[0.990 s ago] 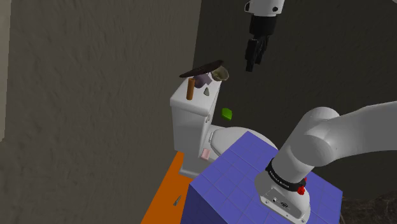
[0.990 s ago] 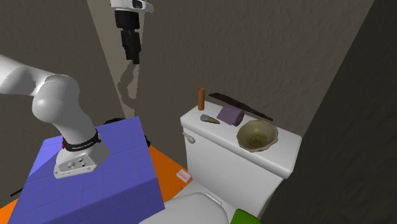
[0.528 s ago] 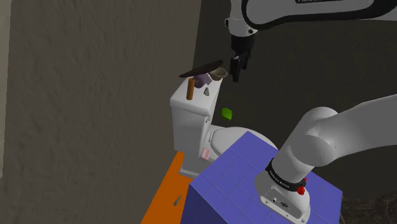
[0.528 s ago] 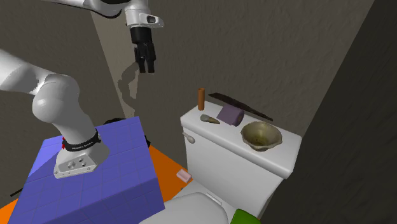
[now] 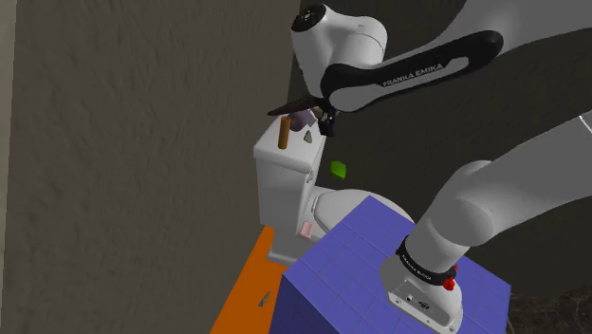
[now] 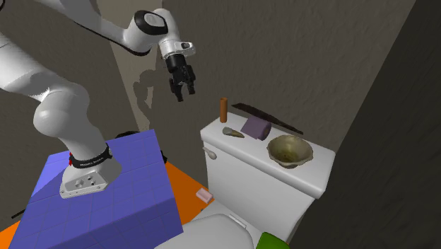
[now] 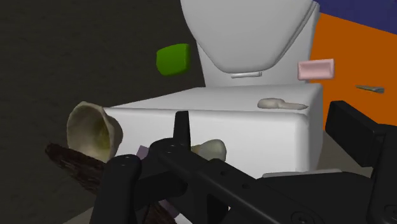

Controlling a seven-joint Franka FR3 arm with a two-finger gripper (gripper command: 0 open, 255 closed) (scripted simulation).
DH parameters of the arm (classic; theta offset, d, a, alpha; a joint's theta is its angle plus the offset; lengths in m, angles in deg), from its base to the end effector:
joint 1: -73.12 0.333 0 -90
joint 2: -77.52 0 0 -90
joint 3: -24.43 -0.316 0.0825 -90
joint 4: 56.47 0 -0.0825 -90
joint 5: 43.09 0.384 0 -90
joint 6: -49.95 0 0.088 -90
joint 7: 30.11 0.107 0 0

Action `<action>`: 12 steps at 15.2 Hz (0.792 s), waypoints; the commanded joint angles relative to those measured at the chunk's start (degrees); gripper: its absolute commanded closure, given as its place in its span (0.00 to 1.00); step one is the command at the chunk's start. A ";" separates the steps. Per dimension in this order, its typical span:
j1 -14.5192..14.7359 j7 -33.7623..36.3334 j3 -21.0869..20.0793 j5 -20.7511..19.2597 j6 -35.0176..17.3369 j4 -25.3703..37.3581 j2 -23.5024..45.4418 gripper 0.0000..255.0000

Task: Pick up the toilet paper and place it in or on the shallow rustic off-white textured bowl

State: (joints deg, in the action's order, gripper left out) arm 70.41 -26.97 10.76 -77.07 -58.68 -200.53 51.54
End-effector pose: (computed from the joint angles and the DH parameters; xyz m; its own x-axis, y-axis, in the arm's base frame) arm 0.3892 0.0351 0.4356 0.9392 0.2727 -0.2086 0.3433 -0.7343 0.5857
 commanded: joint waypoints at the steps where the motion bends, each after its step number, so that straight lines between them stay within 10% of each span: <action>1: -1.52 4.38 -2.30 -6.71 -2.78 -0.23 4.60 0.00; 12: -5.72 27.82 -6.68 -47.96 4.86 9.30 35.38 0.00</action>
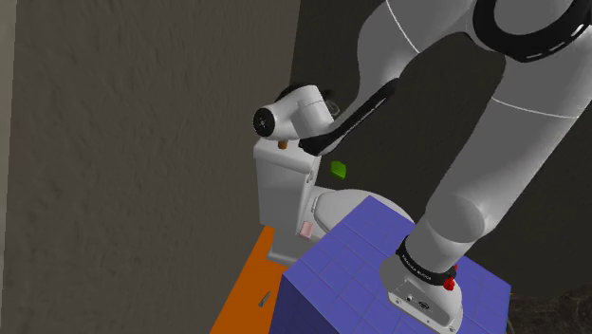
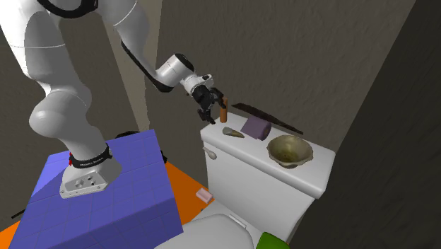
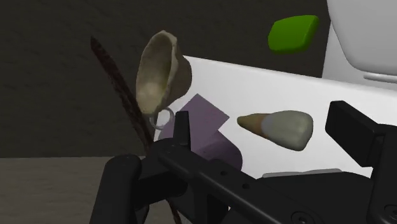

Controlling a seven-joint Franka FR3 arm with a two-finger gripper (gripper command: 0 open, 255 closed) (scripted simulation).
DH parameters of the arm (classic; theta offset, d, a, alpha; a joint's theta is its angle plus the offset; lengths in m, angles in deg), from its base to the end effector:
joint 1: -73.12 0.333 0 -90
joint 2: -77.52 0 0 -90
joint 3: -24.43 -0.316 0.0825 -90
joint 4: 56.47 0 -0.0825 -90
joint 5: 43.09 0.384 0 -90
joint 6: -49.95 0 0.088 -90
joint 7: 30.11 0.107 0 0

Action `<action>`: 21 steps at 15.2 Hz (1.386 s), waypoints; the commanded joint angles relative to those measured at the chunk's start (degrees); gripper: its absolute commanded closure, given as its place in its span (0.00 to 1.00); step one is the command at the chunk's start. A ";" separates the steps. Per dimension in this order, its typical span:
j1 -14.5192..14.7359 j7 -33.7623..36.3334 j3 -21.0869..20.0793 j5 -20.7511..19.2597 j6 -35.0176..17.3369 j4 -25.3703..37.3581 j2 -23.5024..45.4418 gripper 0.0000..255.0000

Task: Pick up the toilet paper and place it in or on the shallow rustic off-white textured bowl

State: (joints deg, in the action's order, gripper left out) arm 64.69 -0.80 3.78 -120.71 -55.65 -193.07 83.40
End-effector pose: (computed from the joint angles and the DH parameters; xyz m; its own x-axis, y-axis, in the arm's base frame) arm 0.4752 0.0245 0.2845 0.8835 0.3291 -0.3335 0.4251 -0.2637 0.8659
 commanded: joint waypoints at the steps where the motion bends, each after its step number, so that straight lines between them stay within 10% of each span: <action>1: 0.31 2.88 0.82 -7.69 3.62 3.19 6.38 0.00; 8: 3.11 6.54 6.48 -27.09 14.48 13.46 23.69 0.00; 21: -1.51 5.76 6.36 -31.29 12.24 15.50 24.96 0.00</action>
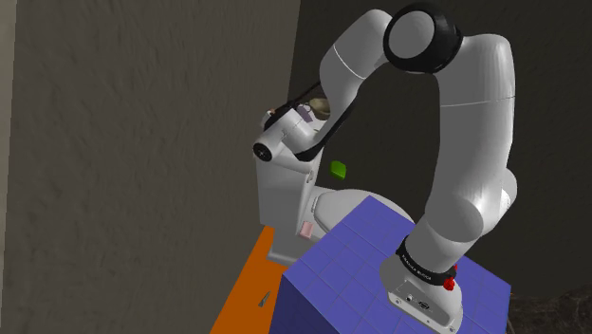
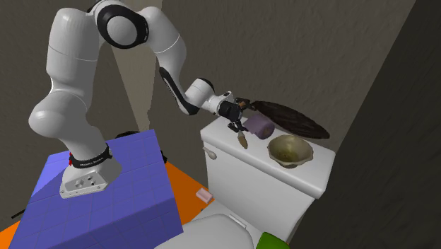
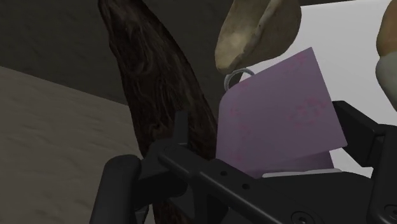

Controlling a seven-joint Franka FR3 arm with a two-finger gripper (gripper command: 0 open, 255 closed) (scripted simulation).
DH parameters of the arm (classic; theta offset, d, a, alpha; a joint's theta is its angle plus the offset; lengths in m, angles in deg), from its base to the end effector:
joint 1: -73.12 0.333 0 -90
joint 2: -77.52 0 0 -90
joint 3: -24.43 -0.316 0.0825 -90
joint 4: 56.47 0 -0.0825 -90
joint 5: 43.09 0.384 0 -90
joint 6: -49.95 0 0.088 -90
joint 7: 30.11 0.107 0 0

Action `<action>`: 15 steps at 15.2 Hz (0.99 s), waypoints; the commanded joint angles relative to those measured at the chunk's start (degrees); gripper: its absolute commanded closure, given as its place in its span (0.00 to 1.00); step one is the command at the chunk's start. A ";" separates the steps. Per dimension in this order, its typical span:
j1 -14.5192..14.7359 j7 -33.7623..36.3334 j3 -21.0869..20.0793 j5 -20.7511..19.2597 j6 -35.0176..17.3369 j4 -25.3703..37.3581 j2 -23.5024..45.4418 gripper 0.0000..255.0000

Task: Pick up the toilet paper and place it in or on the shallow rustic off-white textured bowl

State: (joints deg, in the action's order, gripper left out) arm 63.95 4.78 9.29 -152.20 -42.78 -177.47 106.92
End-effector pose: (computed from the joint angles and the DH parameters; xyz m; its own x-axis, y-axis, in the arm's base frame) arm 0.5697 -0.0410 0.2074 0.8481 0.3400 -0.4064 0.3761 0.1539 0.9137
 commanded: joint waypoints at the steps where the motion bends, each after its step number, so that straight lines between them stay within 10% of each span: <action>1: -0.89 0.16 0.72 0.16 -0.57 -0.09 1.45 0.00; 2: -1.10 0.13 0.49 0.09 -0.48 -0.10 1.48 0.00; 3: -0.92 0.16 0.35 0.31 -0.25 -0.10 1.52 1.00; 15: -1.96 -1.20 -0.37 0.35 -0.90 -0.84 -0.62 1.00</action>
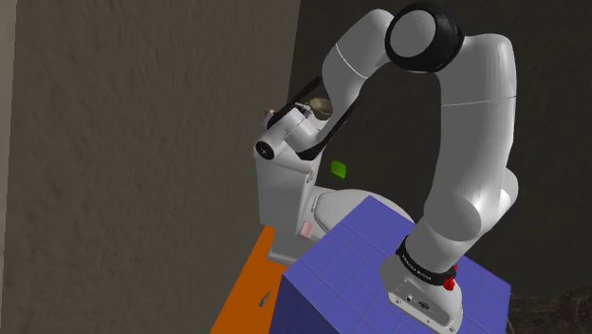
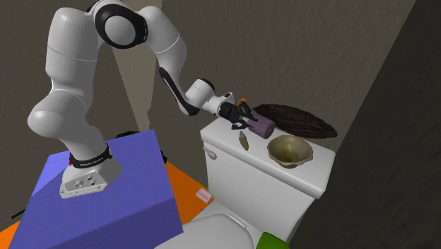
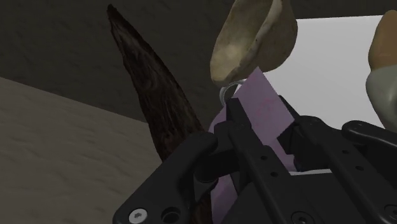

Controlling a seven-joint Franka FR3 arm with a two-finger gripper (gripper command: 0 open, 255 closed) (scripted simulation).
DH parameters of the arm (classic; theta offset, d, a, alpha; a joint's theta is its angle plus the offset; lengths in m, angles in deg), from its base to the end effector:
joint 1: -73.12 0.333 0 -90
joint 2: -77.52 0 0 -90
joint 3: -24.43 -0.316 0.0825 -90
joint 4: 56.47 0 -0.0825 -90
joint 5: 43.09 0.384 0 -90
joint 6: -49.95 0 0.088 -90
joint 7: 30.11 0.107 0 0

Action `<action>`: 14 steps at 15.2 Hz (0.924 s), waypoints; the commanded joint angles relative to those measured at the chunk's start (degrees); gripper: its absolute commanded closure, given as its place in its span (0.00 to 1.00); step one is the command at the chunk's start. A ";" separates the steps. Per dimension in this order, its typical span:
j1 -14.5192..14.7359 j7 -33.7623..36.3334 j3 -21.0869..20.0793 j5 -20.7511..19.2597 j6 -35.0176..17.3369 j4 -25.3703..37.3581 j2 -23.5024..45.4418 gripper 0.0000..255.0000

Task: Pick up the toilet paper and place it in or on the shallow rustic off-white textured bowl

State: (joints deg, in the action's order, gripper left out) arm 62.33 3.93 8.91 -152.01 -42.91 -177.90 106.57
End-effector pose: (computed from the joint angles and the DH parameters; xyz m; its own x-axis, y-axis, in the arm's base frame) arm 0.5666 -0.0532 0.2081 0.8492 0.3202 -0.4199 0.3940 0.1452 0.9075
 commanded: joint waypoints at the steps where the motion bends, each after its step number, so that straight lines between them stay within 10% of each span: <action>1: -0.44 -0.78 -0.09 0.32 -1.00 -0.64 -0.98 1.00; 14: -1.59 -6.84 -0.96 2.48 -4.21 -2.58 -9.86 1.00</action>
State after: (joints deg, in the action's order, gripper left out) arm 60.84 -2.28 8.01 -149.74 -46.80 -180.38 97.56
